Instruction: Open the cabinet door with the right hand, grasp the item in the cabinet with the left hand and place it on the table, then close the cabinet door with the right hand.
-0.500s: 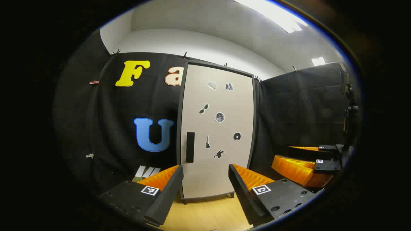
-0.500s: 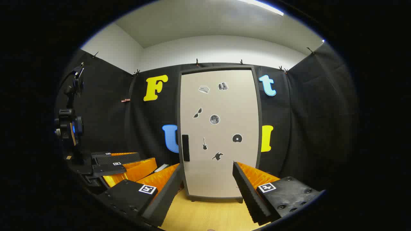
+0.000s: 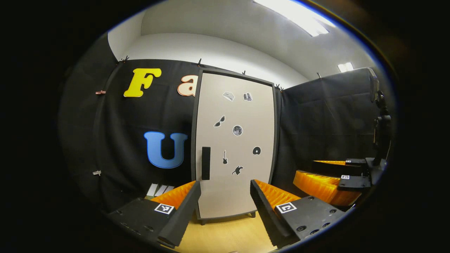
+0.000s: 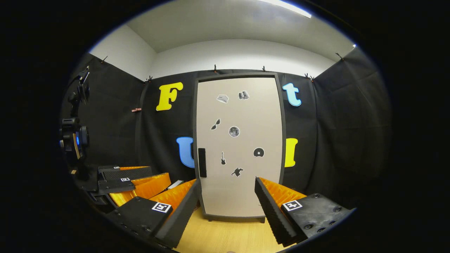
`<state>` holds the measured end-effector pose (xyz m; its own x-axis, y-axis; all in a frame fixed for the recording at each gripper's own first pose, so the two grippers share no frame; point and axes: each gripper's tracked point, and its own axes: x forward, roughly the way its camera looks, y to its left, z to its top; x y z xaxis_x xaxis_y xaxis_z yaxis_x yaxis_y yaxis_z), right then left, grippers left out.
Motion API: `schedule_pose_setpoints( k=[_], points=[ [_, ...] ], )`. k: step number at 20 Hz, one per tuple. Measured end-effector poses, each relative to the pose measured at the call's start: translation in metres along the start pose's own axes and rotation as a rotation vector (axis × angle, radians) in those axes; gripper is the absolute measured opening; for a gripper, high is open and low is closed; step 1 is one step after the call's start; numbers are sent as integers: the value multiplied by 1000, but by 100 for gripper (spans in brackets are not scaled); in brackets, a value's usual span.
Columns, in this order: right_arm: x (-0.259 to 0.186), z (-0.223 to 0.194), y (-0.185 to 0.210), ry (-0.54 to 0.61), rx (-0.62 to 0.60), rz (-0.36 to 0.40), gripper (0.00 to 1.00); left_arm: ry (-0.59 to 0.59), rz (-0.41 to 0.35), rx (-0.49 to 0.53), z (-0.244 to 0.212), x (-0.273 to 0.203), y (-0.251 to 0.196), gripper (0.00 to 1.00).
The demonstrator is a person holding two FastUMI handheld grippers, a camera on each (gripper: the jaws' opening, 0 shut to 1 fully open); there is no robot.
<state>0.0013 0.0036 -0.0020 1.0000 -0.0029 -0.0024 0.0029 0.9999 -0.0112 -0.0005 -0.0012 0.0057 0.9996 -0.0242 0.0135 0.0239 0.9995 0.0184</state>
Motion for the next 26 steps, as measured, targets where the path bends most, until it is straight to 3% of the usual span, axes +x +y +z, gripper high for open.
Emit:
schedule_pose_setpoints(
  k=[17, 26],
  points=[
    [2, -3, 22, -5, 2, -17, 99, 3, -38, 13, -4, -18, 4, 90],
    [31, -4, 51, -25, 3, 26, 99, -17, -35, 12, -1, -30, 14, 93]
  ],
)
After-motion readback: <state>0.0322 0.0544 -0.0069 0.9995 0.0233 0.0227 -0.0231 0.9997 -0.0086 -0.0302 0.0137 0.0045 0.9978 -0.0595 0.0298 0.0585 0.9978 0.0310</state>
